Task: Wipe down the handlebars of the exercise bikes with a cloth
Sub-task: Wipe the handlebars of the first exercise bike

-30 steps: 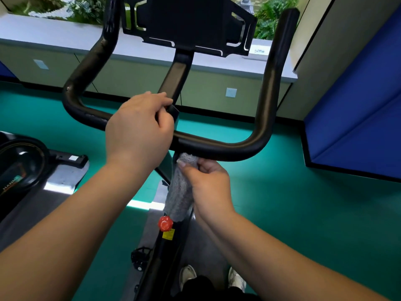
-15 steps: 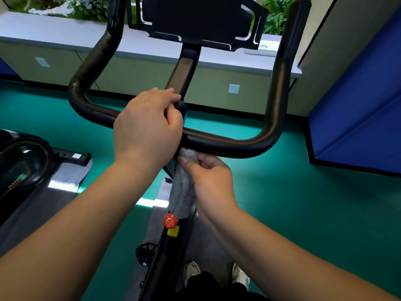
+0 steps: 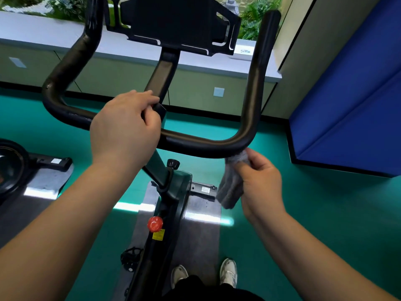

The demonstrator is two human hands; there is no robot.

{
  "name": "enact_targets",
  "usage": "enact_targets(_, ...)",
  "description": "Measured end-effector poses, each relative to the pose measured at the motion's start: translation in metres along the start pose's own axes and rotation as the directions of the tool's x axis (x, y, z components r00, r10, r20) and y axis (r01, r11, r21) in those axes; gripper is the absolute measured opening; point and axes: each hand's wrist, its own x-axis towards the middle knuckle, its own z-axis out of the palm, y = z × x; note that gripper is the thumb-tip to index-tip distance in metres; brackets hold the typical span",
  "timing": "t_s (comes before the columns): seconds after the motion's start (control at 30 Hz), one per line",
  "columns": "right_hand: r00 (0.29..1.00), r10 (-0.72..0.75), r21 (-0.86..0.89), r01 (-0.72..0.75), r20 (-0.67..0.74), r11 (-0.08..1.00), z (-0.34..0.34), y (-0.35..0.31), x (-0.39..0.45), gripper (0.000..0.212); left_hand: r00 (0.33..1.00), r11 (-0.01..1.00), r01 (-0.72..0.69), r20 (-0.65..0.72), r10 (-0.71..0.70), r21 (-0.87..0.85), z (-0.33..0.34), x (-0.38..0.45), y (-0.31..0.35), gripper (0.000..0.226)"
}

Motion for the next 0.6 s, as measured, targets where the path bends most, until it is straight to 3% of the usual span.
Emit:
enact_targets(0.1,0.998,-0.027,0.029,0.029,-0.051,0.999,-0.008,-0.003,0.012,0.023,1.0,1.0,0.006,-0.002,-0.006,0.001,0.001,0.0,0.0,0.033)
enact_targets(0.2,1.0,0.002,0.009,-0.002,-0.008,1.0,-0.002,0.003,0.007,0.017,1.0,1.0,0.014,-0.001,-0.014,0.002,0.001,0.0,0.0,0.033)
enact_targets(0.3,0.998,0.02,0.037,-0.022,0.052,0.999,0.006,0.009,0.003,0.023,0.999,0.999,0.045,-0.001,-0.045,0.001,0.001,0.0,0.003,0.033)
enact_targets(0.6,0.998,-0.038,0.084,0.035,0.041,0.996,0.005,-0.003,0.04,0.022,0.999,0.996,0.041,0.027,-0.043,0.075,0.005,0.001,0.008,0.031)
